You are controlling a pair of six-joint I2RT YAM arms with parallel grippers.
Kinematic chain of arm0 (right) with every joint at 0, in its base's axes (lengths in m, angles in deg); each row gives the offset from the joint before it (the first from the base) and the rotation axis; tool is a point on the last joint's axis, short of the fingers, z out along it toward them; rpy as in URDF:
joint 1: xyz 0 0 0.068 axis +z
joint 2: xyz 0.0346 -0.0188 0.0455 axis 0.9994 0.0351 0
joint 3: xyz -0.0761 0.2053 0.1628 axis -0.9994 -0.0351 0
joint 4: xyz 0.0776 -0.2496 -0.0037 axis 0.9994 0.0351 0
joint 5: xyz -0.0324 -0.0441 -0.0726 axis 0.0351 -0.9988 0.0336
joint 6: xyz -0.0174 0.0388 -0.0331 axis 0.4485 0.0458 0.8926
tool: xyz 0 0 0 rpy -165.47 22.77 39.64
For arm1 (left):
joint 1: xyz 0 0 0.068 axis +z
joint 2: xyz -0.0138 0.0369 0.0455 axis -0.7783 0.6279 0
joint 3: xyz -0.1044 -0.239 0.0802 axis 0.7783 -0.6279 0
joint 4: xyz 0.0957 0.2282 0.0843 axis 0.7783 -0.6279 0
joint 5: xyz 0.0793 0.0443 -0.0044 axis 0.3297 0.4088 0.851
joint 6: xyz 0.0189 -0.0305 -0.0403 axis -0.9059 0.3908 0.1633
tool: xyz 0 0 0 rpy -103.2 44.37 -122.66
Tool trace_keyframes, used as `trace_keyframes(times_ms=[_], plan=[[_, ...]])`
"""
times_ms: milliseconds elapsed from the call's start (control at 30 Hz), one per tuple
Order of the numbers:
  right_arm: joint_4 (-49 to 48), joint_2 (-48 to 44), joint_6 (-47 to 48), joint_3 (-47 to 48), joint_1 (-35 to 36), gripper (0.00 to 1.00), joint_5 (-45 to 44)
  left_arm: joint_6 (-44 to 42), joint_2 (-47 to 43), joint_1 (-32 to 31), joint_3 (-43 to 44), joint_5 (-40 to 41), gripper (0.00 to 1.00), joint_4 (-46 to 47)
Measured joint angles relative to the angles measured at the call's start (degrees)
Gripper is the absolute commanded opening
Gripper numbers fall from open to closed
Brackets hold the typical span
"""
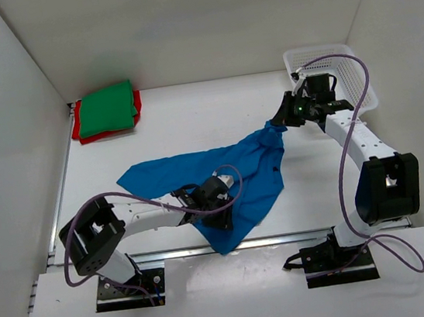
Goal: Fold and stack the t-shirts
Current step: Flatten out the tshirt
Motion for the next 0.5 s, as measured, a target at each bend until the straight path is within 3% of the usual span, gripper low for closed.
trace_keyframes(times_ms=[67, 133, 200, 333, 500], plan=[[-0.3, -0.1, 0.0, -0.3, 0.0, 0.00, 0.1, 0.0, 1.0, -0.5, 1.2, 1.0, 0.47, -0.8], [-0.5, -0.2, 0.0, -0.6, 0.0, 0.00, 0.2, 0.1, 1.9, -1.2, 2.4, 2.4, 0.36, -1.6], [-0.8, -0.3, 0.0, -0.9, 0.0, 0.00, 0.3, 0.1, 3.0, -2.0, 3.3, 4.0, 0.18, -2.1], [-1.3, -1.1, 0.0, -1.8, -0.1, 0.00, 0.5, 0.5, 3.9, -2.3, 3.6, 5.2, 0.00, -1.3], [-1.5, -1.7, 0.0, -2.8, -0.8, 0.01, 0.8, 0.9, 3.4, -2.2, 3.1, 5.2, 0.00, -0.7]])
